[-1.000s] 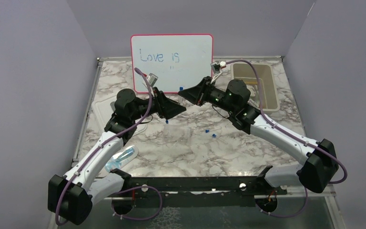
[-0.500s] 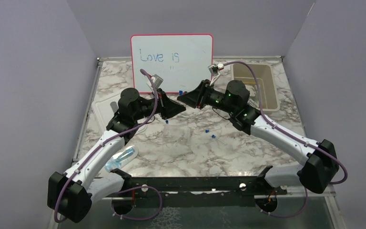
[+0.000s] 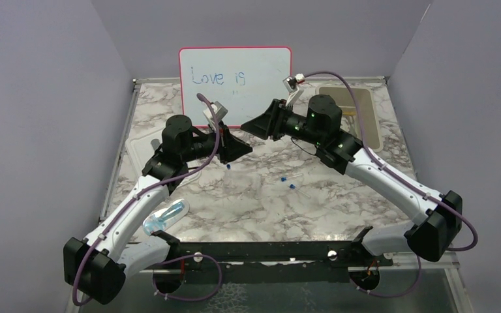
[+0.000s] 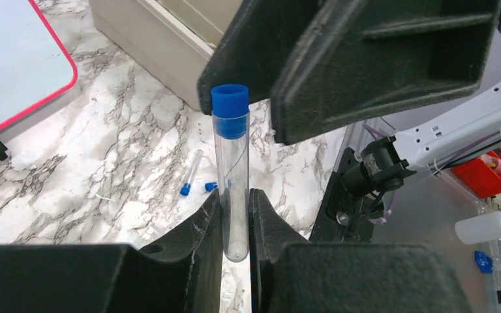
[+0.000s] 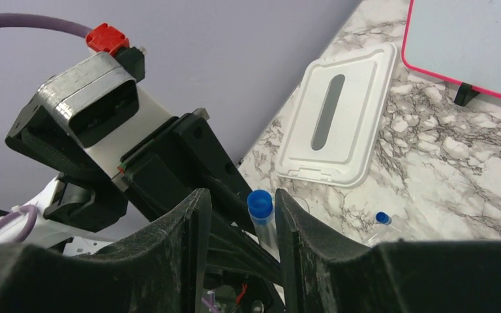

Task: Organize the chemistry lab equipment

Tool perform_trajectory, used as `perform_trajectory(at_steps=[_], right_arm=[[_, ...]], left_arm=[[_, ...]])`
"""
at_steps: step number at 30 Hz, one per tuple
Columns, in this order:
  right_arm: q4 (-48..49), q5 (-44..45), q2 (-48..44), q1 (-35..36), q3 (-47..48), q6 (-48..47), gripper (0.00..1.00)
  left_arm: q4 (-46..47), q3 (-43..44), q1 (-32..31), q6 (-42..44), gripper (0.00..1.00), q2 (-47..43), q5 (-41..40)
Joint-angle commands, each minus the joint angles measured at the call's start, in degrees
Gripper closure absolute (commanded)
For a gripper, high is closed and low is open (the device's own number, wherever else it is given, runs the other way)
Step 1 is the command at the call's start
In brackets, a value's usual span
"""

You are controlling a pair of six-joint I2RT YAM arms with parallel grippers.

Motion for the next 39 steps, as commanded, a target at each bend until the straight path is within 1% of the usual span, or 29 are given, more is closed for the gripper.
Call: perform_trajectory(at_steps=[1, 4, 7, 9, 14, 15, 16, 17, 18, 19, 20, 21, 23, 24, 27, 30, 32, 36, 39], right_arm=[[-6.6, 1.9, 2.6, 0.3, 4.3, -1.8, 0.57], [-7.8, 2.7, 2.9, 0.2, 4.7, -2.4, 0.63], [-7.9, 2.2, 2.7, 0.2, 4.4, -3.2, 0.64], [-7.8, 1.9, 2.5, 0.3, 4.2, -3.5, 0.67], [-7.8, 1.0, 2.4, 0.3, 4.1, -4.8, 0.78], [-7.6, 1.1, 2.4, 0.2, 4.1, -5.2, 0.81], [-7.5, 1.1, 2.5, 0.3, 4.0, -5.7, 0.82], [-7.1, 1.2, 2.4, 0.3, 3.9, -6.5, 0.83], [-6.8, 1.6, 2.4, 0.3, 3.7, -7.5, 0.83], [-6.3, 2.3, 2.3, 0.3, 3.2, -8.6, 0.83], [-5.3, 2.9, 2.1, 0.3, 2.5, -10.4, 0.83], [-4.1, 3.8, 1.7, 0.2, 1.6, -12.2, 0.83], [-0.9, 6.0, 0.9, 0.3, -1.5, -17.0, 0.83], [0.5, 7.2, 0.6, 0.3, -2.9, -19.6, 0.83], [4.2, 8.8, 0.8, 0.4, -6.4, -26.9, 0.83], [7.9, 9.3, 1.0, 0.8, -9.7, -30.8, 0.83], [10.1, 9.6, 1.1, 1.2, -11.6, -32.5, 0.83], [16.2, 10.6, 3.0, 3.8, -14.8, -35.8, 0.82], [20.5, 15.1, 5.1, 7.9, -16.6, -38.7, 0.82]], left_arm=[[-3.8, 2.6, -0.4, 4.2, 1.00, 0.1, 1.4], [-4.0, 2.5, -0.4, 4.5, 1.00, -0.1, 1.0], [-4.1, 2.4, -0.4, 4.6, 1.00, 0.0, 0.8], [-4.3, 2.4, -0.4, 4.8, 1.00, -0.1, 0.8], [-4.5, 2.3, -0.4, 4.9, 1.00, -0.2, 0.2], [-4.4, 2.4, -0.4, 4.9, 0.99, -0.3, 0.2], [-4.6, 2.4, -0.4, 4.8, 0.92, -0.3, -0.1], [-4.8, 2.5, -0.4, 4.8, 0.79, -0.3, -0.7], [-5.2, 2.7, -0.4, 4.8, 0.64, -0.5, -1.5], [-5.6, 2.8, -0.4, 4.9, 0.51, -0.6, -2.6], [-6.4, 3.2, -0.4, 5.1, 0.42, -0.9, -5.0], [-7.6, 3.5, -0.4, 5.4, 0.34, -1.4, -7.5], [-10.5, 4.5, -0.4, 6.5, 0.26, -2.3, -14.8], [-12.1, 4.9, -0.4, 6.7, 0.24, -2.8, -19.2], [-17.4, 6.3, -0.4, 5.1, 0.20, -4.8, -35.5], [-21.5, 8.2, -0.4, 4.7, 0.20, -6.3, -49.6], [-23.3, 9.5, -0.4, 4.2, 0.19, -6.9, -57.4], [-23.4, 10.8, -0.4, 2.2, 0.18, -7.4, -67.8], [-23.2, 11.5, -0.4, 1.2, 0.18, -6.0, -70.4]])
